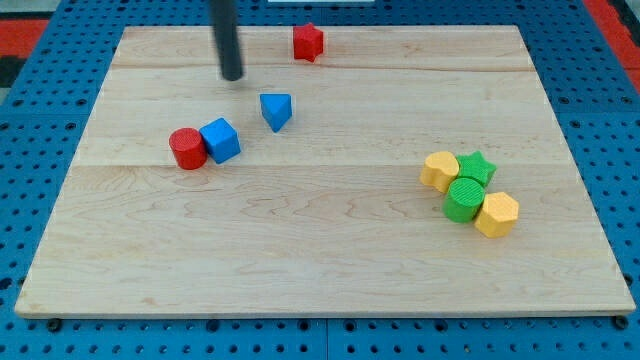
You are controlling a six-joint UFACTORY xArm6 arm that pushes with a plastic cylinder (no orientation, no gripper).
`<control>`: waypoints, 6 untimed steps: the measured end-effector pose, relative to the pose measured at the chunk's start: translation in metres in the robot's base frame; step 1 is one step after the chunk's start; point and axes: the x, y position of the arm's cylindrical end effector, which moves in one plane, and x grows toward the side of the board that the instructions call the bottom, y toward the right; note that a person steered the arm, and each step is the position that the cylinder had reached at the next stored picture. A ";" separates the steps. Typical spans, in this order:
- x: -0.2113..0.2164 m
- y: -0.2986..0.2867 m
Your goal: Slide the red circle closer to the blue triangle
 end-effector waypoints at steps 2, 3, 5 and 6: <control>0.094 -0.101; 0.161 -0.107; 0.152 0.003; 0.127 0.006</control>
